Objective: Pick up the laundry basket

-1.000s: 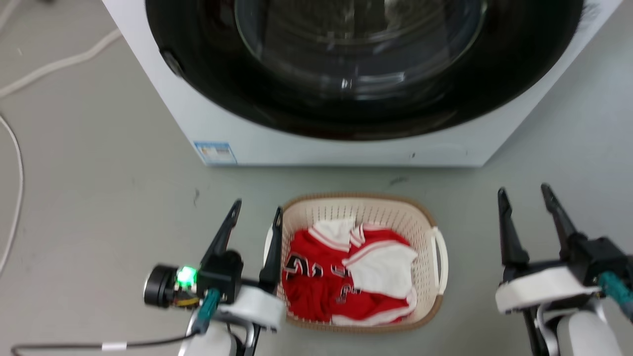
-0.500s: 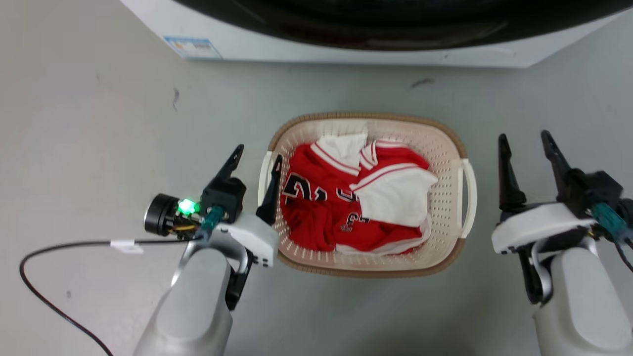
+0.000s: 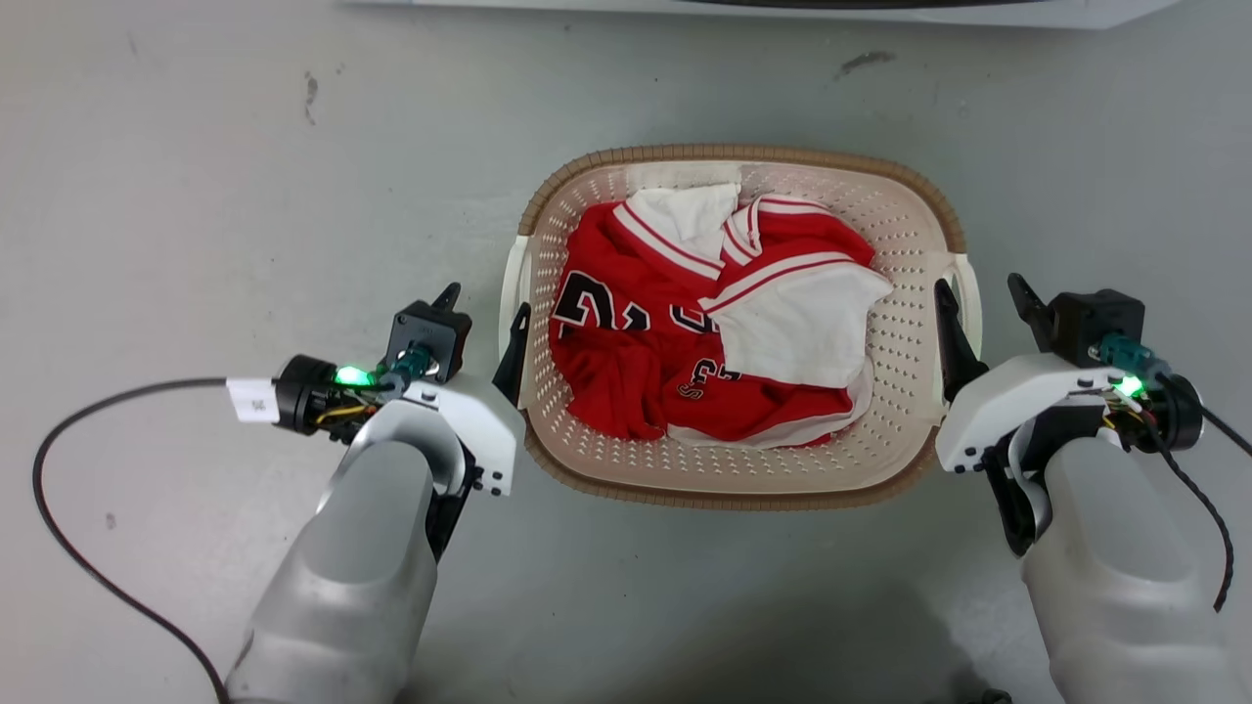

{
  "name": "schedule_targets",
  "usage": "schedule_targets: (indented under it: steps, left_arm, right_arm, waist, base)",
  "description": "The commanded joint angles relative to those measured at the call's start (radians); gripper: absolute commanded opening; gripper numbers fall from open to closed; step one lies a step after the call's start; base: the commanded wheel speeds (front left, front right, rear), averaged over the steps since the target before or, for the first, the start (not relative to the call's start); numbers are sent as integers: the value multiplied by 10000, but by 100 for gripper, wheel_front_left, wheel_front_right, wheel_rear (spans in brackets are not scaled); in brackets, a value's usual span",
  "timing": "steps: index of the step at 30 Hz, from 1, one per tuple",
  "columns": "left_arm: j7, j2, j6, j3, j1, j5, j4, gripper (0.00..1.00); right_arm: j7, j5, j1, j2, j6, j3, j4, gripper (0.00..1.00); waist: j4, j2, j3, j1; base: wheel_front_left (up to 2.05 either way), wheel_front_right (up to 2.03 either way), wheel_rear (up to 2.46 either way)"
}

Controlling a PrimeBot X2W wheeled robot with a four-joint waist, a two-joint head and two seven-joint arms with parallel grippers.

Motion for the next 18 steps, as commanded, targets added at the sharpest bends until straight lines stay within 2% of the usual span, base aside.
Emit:
schedule_targets:
  steps: [1,10,18]
  left_arm:
    - [-27,13,-51,-41,-378,-43,299,100]
    - [164,-19,-196,-305,-1775,-273,2598,100]
    - [557,-176,-261,-949,-2397,-511,3388,100]
  right_arm:
    - [25,83,-361,0,-7,-41,434,100]
    - [500,-430,-1427,-3,-7,-338,2321,100]
    - [826,-706,-2291,0,-7,-285,3252,100]
  waist:
    - [42,0,161,-2]
    - [-1,0,515,-2]
    - [-7,0,713,-2]
  base:
    - [0,0,0]
    - [0,0,0]
    - [0,0,0]
